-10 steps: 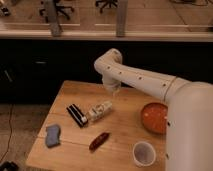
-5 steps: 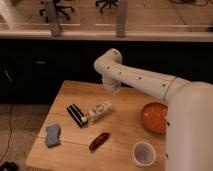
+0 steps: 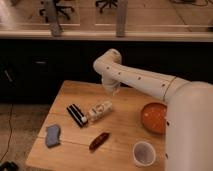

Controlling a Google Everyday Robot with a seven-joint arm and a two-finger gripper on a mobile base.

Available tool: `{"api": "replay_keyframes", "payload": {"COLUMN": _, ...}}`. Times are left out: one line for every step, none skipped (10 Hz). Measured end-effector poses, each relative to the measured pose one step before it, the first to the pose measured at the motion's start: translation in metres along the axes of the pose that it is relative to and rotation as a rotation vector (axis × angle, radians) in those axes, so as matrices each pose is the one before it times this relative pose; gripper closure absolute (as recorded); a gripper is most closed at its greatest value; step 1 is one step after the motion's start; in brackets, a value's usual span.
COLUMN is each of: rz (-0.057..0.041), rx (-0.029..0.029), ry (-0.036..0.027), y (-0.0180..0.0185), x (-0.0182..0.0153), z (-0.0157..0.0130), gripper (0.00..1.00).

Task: Knock the bottle over

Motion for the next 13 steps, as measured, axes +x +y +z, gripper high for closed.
{"api": "replay_keyframes", "payload": {"rz": -0.00098, "rx": 0.00031, "ry": -0.00015, "y": -0.00007, "x": 0.00018, "z": 0.00033, "gripper": 0.98}}
{"api": "replay_keyframes", "payload": {"rz": -0.00086, "rx": -0.00053, "ry": 0.00076, "y": 0.00048, "x": 0.00074, "z": 0.00032, "gripper": 0.98}}
{"api": "replay_keyframes", "payload": {"rz": -0.00130, "rx": -0.00001, "ry": 0.00037, "y": -0.00013, "x": -0.00004, "z": 0.00018, "gripper": 0.98}}
{"api": "replay_keyframes", "payload": {"rz": -0.00154, "rx": 0.00095, "ry": 0.00016, "y": -0.00032, "x": 0.00016, "z": 0.00001, "gripper": 0.98}}
{"api": "replay_keyframes", "payload": {"rz": -0.00134, "rx": 0.00013, "ry": 0.00030, "y": 0.00012, "x": 0.00059, "z": 0.00058, "gripper": 0.98}}
{"api": "replay_keyframes", "payload": {"rz": -0.00122, "rx": 0.00062, "ry": 0.00029, "y": -0.00011, "x": 0.00016, "z": 0.00004, "gripper": 0.98}}
{"api": "replay_keyframes", "payload": {"rz": -0.00161, "rx": 0.00073, "ry": 0.00017, "y": -0.00007, "x": 0.00010, "z": 0.00009, "gripper": 0.98}}
{"api": "replay_keyframes", "payload": {"rz": -0.00170, "rx": 0.00053, "ry": 0.00065, "y": -0.00013, "x": -0.00001, "z": 0.00017, "gripper": 0.98}}
{"api": "replay_keyframes", "payload": {"rz": -0.00166, "rx": 0.00062, "ry": 0.00023, "y": -0.00025, "x": -0.00009, "z": 0.00032, "gripper": 0.98}}
{"api": "replay_keyframes", "payload": {"rz": -0.00193, "rx": 0.00024, "ry": 0.00006, "y": -0.00002, "x": -0.00017, "z": 0.00047, "gripper": 0.98}}
{"api": "replay_keyframes", "payload": {"rz": -0.00160, "rx": 0.00038, "ry": 0.00026, "y": -0.00004, "x": 0.00003, "z": 0.00000, "gripper": 0.98}}
{"api": "replay_keyframes", "payload": {"rz": -0.00237, "rx": 0.00057, "ry": 0.00028, "y": -0.00014, "x": -0.00001, "z": 0.00013, "gripper": 0.98}}
{"api": "replay_keyframes", "payload": {"rz": -0.00172, "rx": 0.00029, "ry": -0.00010, "y": -0.00012, "x": 0.00007, "z": 0.00059, "gripper": 0.98}}
